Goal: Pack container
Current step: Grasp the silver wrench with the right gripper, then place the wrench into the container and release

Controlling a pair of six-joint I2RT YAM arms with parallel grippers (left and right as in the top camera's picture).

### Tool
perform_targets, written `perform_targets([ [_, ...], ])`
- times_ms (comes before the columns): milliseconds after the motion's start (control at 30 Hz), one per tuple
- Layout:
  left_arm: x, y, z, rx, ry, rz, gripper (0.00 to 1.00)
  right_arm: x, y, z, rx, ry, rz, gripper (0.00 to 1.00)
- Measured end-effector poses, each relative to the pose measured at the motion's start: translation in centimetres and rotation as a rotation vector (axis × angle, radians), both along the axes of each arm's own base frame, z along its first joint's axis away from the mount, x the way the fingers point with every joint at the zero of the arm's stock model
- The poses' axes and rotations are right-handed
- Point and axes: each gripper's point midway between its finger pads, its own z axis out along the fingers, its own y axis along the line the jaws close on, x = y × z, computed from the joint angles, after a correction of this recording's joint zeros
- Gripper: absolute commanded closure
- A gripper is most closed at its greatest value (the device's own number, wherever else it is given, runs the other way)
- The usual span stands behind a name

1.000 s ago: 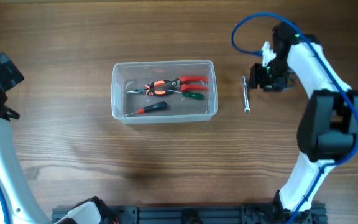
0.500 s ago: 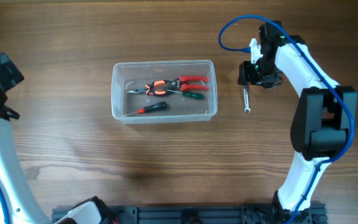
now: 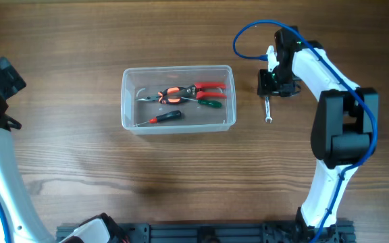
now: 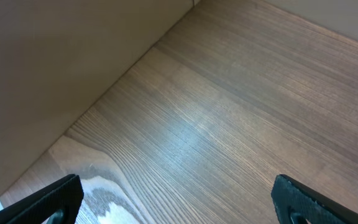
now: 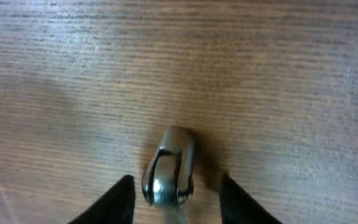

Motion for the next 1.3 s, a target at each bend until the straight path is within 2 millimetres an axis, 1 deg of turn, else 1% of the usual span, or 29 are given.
perform_targets([
  [200, 0.0, 0.0, 0.0, 0.000, 0.000, 0.000, 0.00, 0.1, 0.0, 0.0, 0.000, -0.003, -0.004, 0.61],
  [267, 0.0, 0.0, 0.0, 0.000, 0.000, 0.000, 0.00, 0.1, -0.1, 0.0, -0.005, -0.003, -0.004, 0.64],
  [300, 0.0, 0.0, 0.0, 0.000, 0.000, 0.000, 0.00, 0.1, -0.1, 0.0, -0.008, -0.004, -0.005, 0.68],
  [367, 0.0, 0.0, 0.0, 0.000, -0.001, 0.000, 0.00, 0.1, -0.3, -0.2, -0.019, 0.000, -0.008, 0.78],
  [400, 0.0, 0.0, 0.0, 0.000, 0.000, 0.000, 0.00, 0.0, -0.4, -0.2, -0.020, 0.001, -0.014, 0.89],
  [433, 0.0, 0.0, 0.0, 0.000, 0.000, 0.000, 0.00, 0.0, -0.4, -0.3, -0.021, 0.004, -0.016, 0.95],
  [600, 0.0, 0.0, 0.0, 0.000, 0.000, 0.000, 0.00, -0.1, -0.4, -0.4, -0.022, 0.010, -0.020, 0.96],
  [700, 0.0, 0.0, 0.0, 0.000, 0.000, 0.000, 0.00, -0.7, -0.4, -0.2, -0.025, 0.040, -0.020, 0.96],
  [767, 0.0, 0.0, 0.0, 0.000, 0.000, 0.000, 0.00, -0.7, -0.5, 0.4, -0.026, 0.049, -0.020, 0.96],
  [833, 0.0, 0.0, 0.0, 0.000, 0.000, 0.000, 0.00, 1.1, -0.5, 2.7, -0.034, -0.002, -0.021, 0.96],
  [867, 0.0, 0.0, 0.0, 0.000, 0.000, 0.000, 0.00, 2.9, -0.5, 5.7, -0.036, -0.069, -0.023, 0.96],
  [900, 0.0, 0.0, 0.0, 0.000, 0.000, 0.000, 0.00, 3.9, -0.5, 7.6, -0.034, -0.118, -0.024, 0.96],
  [933, 0.0, 0.0, 0.0, 0.000, 0.000, 0.000, 0.00, 5.5, -0.4, 11.7, -0.028, -0.217, -0.026, 0.96],
  [967, 0.0, 0.0, 0.0, 0.000, 0.000, 0.000, 0.00, 6.6, -0.2, 15.4, -0.019, -0.308, -0.025, 0.96],
  [1000, 0.0, 0.0, 0.0, 0.000, 0.000, 0.000, 0.00, 7.3, 0.4, 20.9, 0.001, -0.441, -0.018, 0.96],
  [1033, 0.0, 0.0, 0.0, 0.000, 0.000, 0.000, 0.00, 7.1, 1.5, 26.6, 0.026, -0.580, 0.009, 0.96],
  [1067, 0.0, 0.0, 0.0, 0.000, 0.000, 0.000, 0.00, 6.6, 2.4, 29.9, 0.042, -0.663, 0.042, 0.96],
  [1100, 0.0, 0.0, 0.0, 0.000, 0.000, 0.000, 0.00, 5.2, 4.3, 34.2, 0.065, -0.769, 0.106, 0.96],
  [1133, 0.0, 0.0, 0.0, 0.000, 0.000, 0.000, 0.00, 3.1, 6.7, 37.7, 0.094, -0.851, 0.189, 0.96],
  [1167, 0.0, 0.0, 0.0, 0.000, 0.000, 0.000, 0.00, 1.4, 8.7, 39.6, 0.116, -0.897, 0.270, 0.96],
  [1200, 0.0, 0.0, 0.0, 0.000, 0.000, 0.000, 0.00, -1.3, 12.0, 41.4, 0.154, -0.937, 0.411, 0.96],
  [1233, 0.0, 0.0, 0.0, 0.000, 0.000, 0.000, 0.00, -3.8, 15.2, 41.5, 0.191, -0.934, 0.562, 0.96],
  [1267, 0.0, 0.0, 0.0, 0.000, 0.000, 0.000, 0.00, -5.6, 17.5, 40.6, 0.209, -0.908, 0.692, 0.96],
  [1300, 0.0, 0.0, 0.0, 0.000, -0.001, 0.000, 0.00, -6.7, 19.3, 38.9, 0.211, -0.867, 0.807, 0.96],
])
